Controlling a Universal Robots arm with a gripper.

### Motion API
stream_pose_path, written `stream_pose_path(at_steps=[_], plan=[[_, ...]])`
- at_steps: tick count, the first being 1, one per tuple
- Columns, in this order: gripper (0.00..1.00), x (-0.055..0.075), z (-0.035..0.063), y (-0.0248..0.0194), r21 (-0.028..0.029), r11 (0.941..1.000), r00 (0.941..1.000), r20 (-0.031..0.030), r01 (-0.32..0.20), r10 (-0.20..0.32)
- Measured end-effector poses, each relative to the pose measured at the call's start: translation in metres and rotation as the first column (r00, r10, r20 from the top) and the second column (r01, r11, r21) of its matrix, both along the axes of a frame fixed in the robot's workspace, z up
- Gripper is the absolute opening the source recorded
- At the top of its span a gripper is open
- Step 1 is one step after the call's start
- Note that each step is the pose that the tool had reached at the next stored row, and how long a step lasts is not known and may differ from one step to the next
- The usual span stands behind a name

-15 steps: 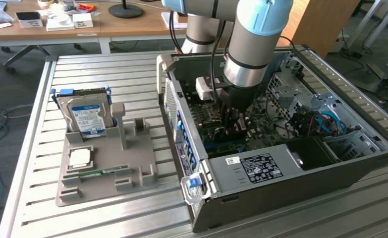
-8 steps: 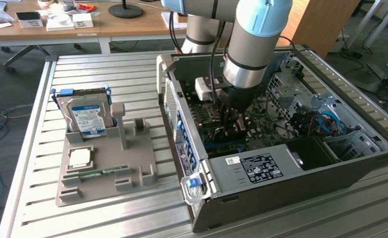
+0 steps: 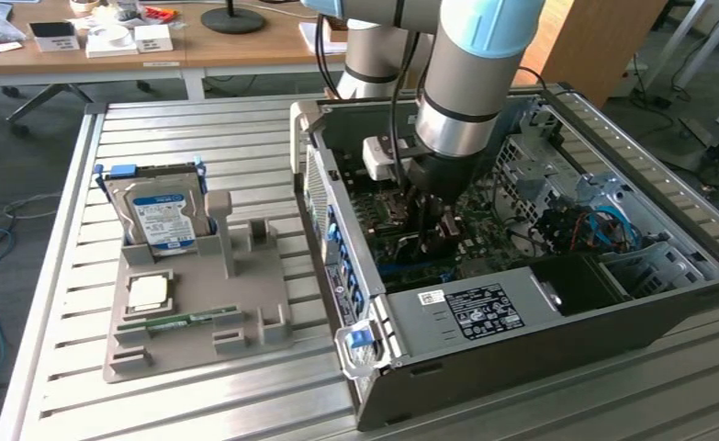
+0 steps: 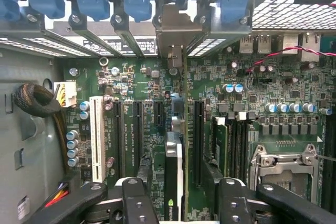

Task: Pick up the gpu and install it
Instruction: 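Insert the gpu into the slot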

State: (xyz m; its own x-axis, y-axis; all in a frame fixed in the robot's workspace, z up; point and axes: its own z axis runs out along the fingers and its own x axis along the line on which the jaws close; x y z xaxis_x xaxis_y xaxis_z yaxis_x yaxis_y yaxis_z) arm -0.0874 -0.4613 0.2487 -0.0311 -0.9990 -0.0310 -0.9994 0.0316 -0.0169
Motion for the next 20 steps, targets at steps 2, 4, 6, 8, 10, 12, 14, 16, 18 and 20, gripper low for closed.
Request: stream_pose_path(at_steps=[2,4,6,8,10,12,14,16,18,20], plan=[[0.52,0.0000,0.0001,0.0001,-0.0001,1.0000,1.0000,-0.0001,0.000,0.000],[0.52,0.0001,0.0001,0.0042,-0.0002,1.0000,1.0000,-0.0001,0.000,0.000],[0.52,0.0000,0.0001,0.0042,-0.0002,1.0000,1.0000,-0.0001,0.000,0.000],[0.52,0.0000,0.0001,0.0042,-0.0002,1.0000,1.0000,-0.0001,0.000,0.000],[0.52,0.0000,0.0001,0.0042,-0.0002,1.0000,1.0000,-0.0002,0.000,0.000],[0.52,0.0000,0.0001,0.0043,-0.0002,1.0000,1.0000,-0.0001,0.000,0.000],[0.50,0.0000,0.0001,0.0042,-0.0002,1.0000,1.0000,-0.0001,0.000,0.000],[0.44,0.0000,0.0001,0.0042,-0.0004,1.0000,1.0000,-0.0001,0.000,0.000],[0.33,0.0000,0.0002,0.0042,-0.0008,1.0000,1.0000,-0.0003,0.000,0.000],[0.28,0.0000,0.0003,0.0041,-0.0008,1.0000,1.0000,-0.0004,0.000,0.000]])
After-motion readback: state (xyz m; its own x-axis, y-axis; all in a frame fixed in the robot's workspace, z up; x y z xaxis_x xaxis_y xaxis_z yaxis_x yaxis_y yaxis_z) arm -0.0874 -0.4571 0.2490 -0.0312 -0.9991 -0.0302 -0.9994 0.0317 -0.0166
